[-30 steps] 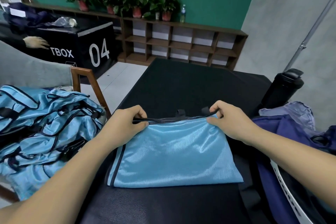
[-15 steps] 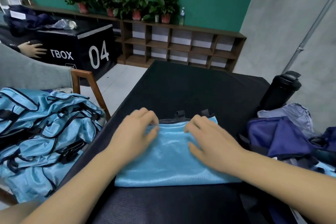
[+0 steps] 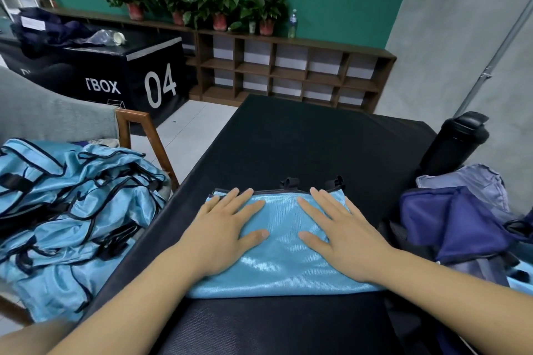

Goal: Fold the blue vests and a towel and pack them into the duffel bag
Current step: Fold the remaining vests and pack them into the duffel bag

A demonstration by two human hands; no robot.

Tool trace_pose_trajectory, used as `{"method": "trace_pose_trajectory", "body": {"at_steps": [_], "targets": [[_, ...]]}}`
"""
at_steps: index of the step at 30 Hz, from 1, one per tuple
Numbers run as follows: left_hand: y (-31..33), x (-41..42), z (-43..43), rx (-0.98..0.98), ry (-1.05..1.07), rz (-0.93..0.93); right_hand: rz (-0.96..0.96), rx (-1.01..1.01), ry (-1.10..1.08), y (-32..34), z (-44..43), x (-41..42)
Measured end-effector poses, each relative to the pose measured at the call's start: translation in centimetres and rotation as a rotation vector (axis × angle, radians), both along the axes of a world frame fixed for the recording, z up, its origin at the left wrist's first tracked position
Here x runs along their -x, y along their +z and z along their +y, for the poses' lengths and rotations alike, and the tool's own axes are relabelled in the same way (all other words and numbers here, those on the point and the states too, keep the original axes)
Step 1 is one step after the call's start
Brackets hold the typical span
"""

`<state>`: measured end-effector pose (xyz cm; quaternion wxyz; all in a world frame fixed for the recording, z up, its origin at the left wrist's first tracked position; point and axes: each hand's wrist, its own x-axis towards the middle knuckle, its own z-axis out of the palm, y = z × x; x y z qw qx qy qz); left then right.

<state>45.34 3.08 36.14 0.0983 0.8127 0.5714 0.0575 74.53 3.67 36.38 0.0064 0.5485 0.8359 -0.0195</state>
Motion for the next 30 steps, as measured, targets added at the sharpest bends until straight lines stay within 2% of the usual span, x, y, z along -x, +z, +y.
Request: {"method": "trace_pose_trajectory", "body": {"at_steps": [3, 6, 10, 12, 16, 19, 23, 27, 30], "targets": [[0.3, 1.4, 0.4, 0.040, 0.051, -0.020, 0.049, 0.031, -0.005, 0.1, 0.0, 0.0], [1.0, 2.9, 0.3, 0.055, 0.114, -0.141, 0.077, 0.038, -0.007, 0.0, -0.1, 0.0], [1.8, 4.8, 0.0, -0.047, 0.351, -0.168, 0.109, 0.047, -0.020, 0.0, -0.1, -0.1], [2.1, 5.5, 0.0, 0.007, 0.456, -0.170, 0.115, 0.042, -0.022, 0.1, -0.2, 0.0], [3.4, 5.6, -0.4, 0.161, 0.454, -0.102, 0.127, 0.044, -0.021, 0.2, -0.4, 0.0], [4.0, 5.0, -0.7, 0.189, 0.438, -0.102, 0.127, 0.034, -0.015, 0.2, -0.4, -0.1], [3.8, 5.2, -0.5, 0.200, 0.449, -0.227, 0.189, 0.022, 0.012, 0.0, -0.2, -0.3], [4.6, 6.5, -0.3, 0.201, 0.508, -0.437, 0.483, -0.056, 0.034, 0.1, -0.3, -0.7], [5.3, 8.0, -0.1, 0.203, 0.590, -0.575, 0.530, -0.136, 0.056, -0.3, -0.4, -0.9]]}}
